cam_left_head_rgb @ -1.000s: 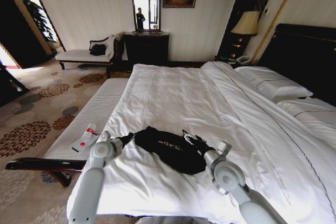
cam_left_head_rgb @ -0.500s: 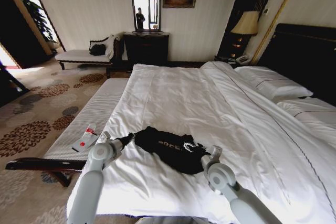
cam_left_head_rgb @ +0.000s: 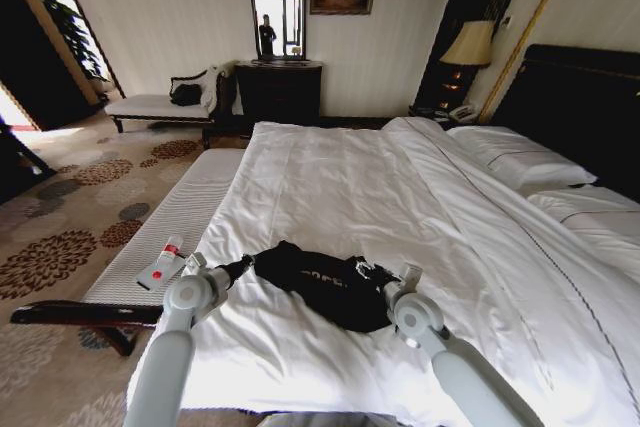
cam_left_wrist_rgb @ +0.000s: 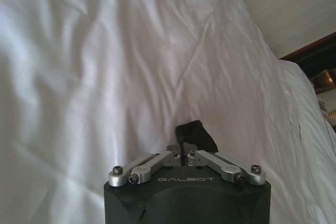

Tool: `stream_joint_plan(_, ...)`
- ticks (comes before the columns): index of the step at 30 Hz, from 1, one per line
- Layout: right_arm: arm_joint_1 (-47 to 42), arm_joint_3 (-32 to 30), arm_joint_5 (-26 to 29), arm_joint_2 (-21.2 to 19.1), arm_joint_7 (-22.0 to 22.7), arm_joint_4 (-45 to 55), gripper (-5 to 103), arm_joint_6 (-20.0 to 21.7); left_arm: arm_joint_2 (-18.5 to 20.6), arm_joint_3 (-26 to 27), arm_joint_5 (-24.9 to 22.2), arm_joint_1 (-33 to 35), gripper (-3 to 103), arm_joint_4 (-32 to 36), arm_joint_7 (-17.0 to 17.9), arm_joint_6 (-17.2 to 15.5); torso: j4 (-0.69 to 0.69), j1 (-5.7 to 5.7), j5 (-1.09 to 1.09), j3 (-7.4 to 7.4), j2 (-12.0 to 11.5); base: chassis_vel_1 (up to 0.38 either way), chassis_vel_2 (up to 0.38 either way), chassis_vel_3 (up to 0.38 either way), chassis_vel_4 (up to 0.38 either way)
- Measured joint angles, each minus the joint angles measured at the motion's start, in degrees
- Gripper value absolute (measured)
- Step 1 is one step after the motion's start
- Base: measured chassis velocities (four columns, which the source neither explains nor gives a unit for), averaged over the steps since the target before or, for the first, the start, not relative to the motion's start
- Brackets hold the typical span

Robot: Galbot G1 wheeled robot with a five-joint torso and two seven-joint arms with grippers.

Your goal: Fold the clothes on the bed.

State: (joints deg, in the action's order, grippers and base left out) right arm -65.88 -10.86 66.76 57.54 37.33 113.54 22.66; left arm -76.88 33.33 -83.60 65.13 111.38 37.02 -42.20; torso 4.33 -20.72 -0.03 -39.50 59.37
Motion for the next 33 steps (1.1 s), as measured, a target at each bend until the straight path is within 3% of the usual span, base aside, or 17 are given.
stream_joint_plan(1,-0.15,-0.01,0.58,-0.07,0.26,0.74,49,0.20,0.00,0.02,0.00,0.00,1,-0.04,0.01,0.00,0.00,0.00,0.00,0.00,0.00,0.000,0.000,0.000,0.000)
stream_joint_plan(3,-0.25,-0.02,0.84,-0.10,0.40,1.10,49,0.32,0.00,0.02,0.00,-0.03,1,-0.08,0.02,0.01,0.00,0.00,0.00,0.00,0.00,0.000,0.000,0.000,0.000)
stream_joint_plan(7,-0.59,-0.18,1.15,-0.34,0.72,1.98,27,0.72,-0.28,-0.21,0.20,-0.40,1,-0.51,0.07,0.03,0.00,0.00,0.00,0.00,0.00,0.000,0.000,0.000,0.000)
stream_joint_plan(9,-0.58,-0.21,1.02,-0.35,0.72,1.84,27,0.72,-0.34,-0.28,0.22,-0.43,1,-0.52,0.07,0.03,0.00,0.00,0.00,0.00,0.00,0.000,0.000,0.000,0.000)
stream_joint_plan(12,-0.79,-0.27,0.42,-0.44,0.69,1.43,11,0.78,-0.62,-0.53,0.41,-0.51,1,-0.55,0.09,0.05,0.00,0.00,0.00,0.00,0.00,0.000,0.000,0.000,0.000)
stream_joint_plan(14,-0.86,-0.27,0.31,-0.45,0.68,1.43,11,0.80,-0.62,-0.53,0.42,-0.52,1,-0.55,0.09,0.06,0.00,0.00,0.00,0.00,0.00,0.000,0.000,0.000,0.000)
stream_joint_plan(16,-1.25,-0.18,-0.56,-0.48,0.62,1.43,2,0.86,-0.60,-0.51,0.44,-0.52,1,-0.55,0.09,0.07,0.00,0.00,0.00,0.00,0.00,0.000,0.000,0.000,0.000)
stream_joint_plan(25,-3.33,-2.03,-4.26,-0.90,-0.55,4.03,0,0.04,-1.46,0.68,0.03,-0.44,1,1.71,0.22,0.07,0.00,0.00,0.01,0.00,0.00,0.000,0.000,0.000,0.000)
stream_joint_plan(33,-6.98,-6.27,-10.32,-1.76,-8.50,9.96,0,-6.40,-1.52,1.31,2.76,0.20,1,8.42,-2.32,1.47,0.01,0.00,0.00,0.01,0.00,0.000,0.000,0.000,0.000)
